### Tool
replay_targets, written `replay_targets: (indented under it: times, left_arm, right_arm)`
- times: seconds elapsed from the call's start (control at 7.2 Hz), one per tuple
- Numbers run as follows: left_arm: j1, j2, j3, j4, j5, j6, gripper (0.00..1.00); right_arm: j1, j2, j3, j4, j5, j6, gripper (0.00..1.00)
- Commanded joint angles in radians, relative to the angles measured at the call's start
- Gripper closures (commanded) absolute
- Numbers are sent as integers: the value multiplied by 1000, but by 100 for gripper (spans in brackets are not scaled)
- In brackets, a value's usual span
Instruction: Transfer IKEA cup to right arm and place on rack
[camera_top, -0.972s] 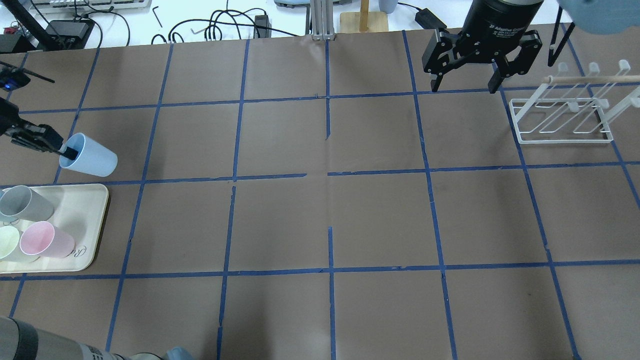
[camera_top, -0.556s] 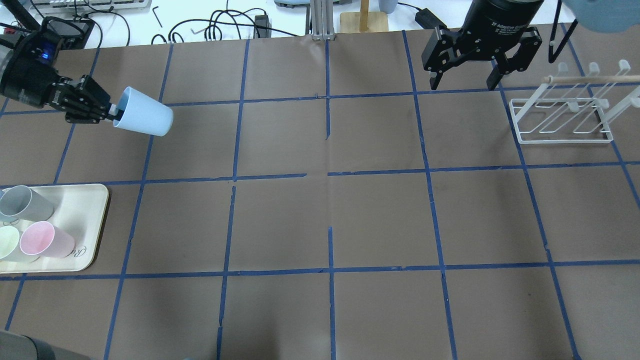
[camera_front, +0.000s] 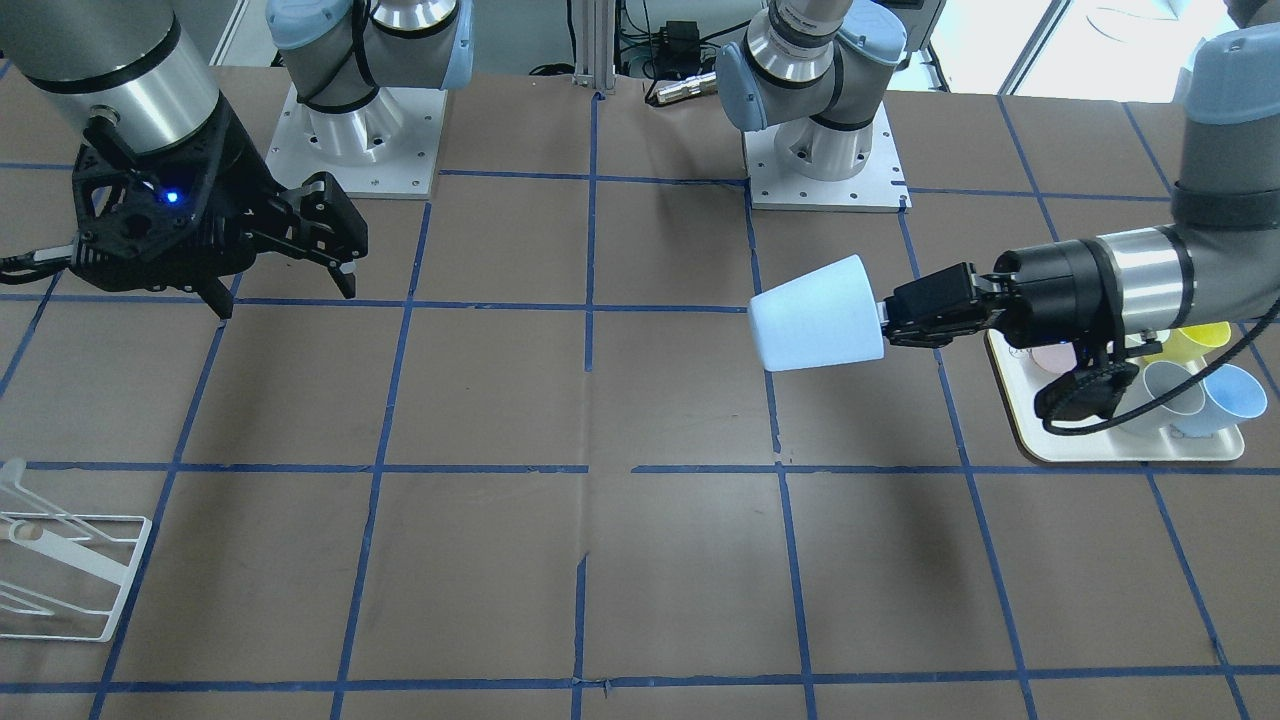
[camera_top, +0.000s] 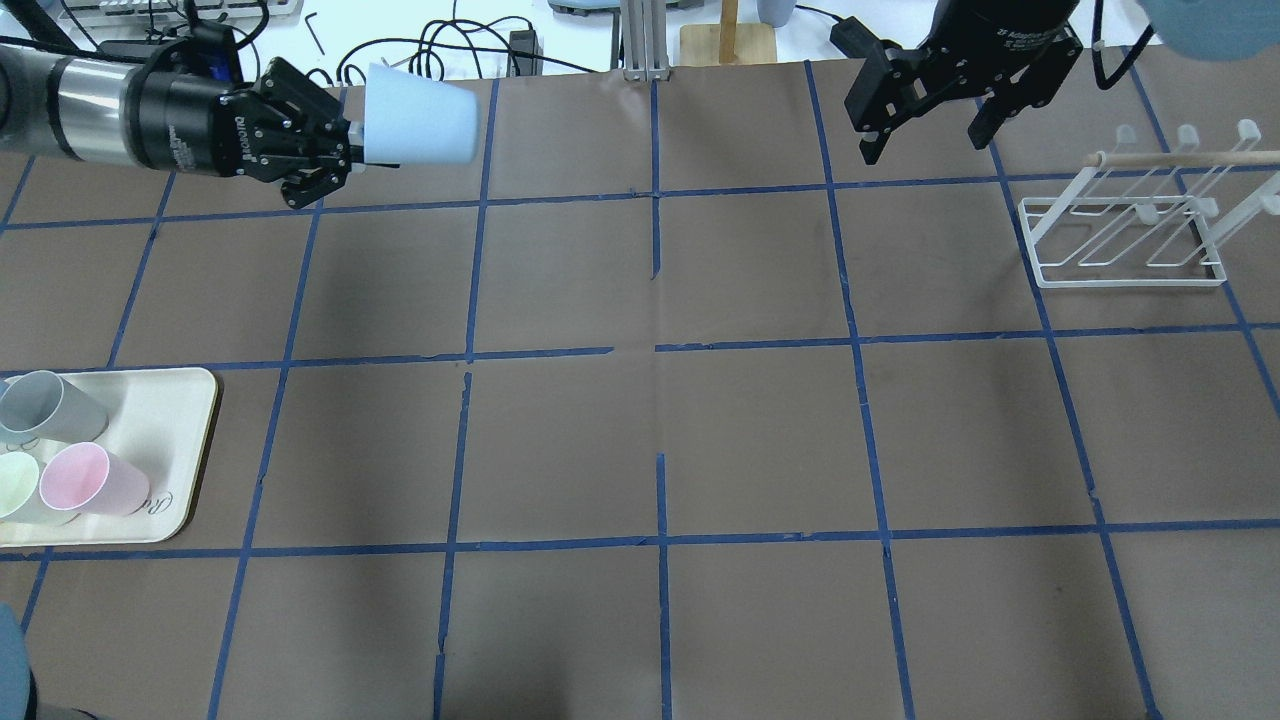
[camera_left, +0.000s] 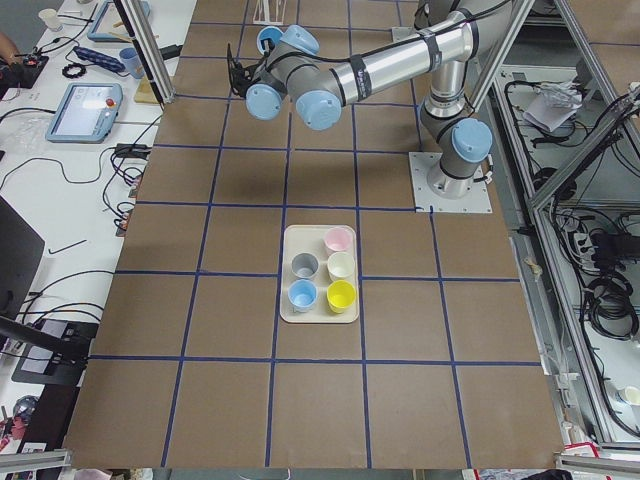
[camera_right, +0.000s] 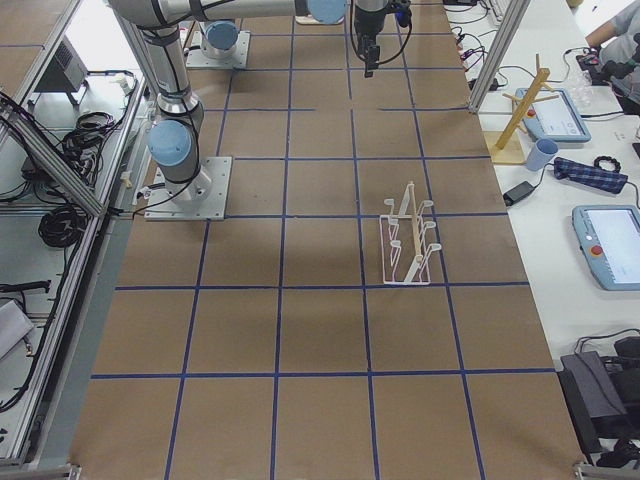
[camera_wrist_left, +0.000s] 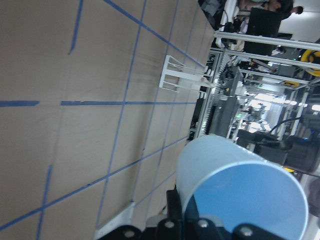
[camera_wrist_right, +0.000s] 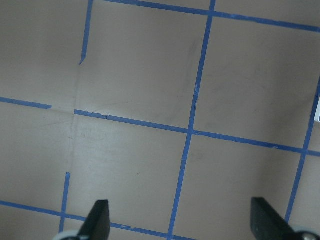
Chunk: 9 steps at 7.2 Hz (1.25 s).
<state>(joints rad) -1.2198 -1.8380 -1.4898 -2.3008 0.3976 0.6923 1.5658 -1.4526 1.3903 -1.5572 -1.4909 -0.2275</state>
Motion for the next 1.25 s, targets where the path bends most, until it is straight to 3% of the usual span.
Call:
replay_targets:
  times: [0.0,0.14,0.42,0.69,1.11]
  left_arm:
    - [-134,-4,-53,-38,-249,12,100]
    - [-177,-7,-88,-39,-337,45,100]
    - [-228,8,-109,-39,-377,56,100]
    - [-306,6,-110,-39,-524,44,100]
    - [-331,29,-110,-42,-551,35,100]
  right_arm:
    - [-16,1,0,-46,94,-198,0]
    - [-47,0,0,-69,182,-319,0]
    - [-119,-3,-13,-70,387,-480,0]
    - [-161,-21,-31,-67,603,-703,0]
    - [-187,-17,-19,-48,883,-1148,1]
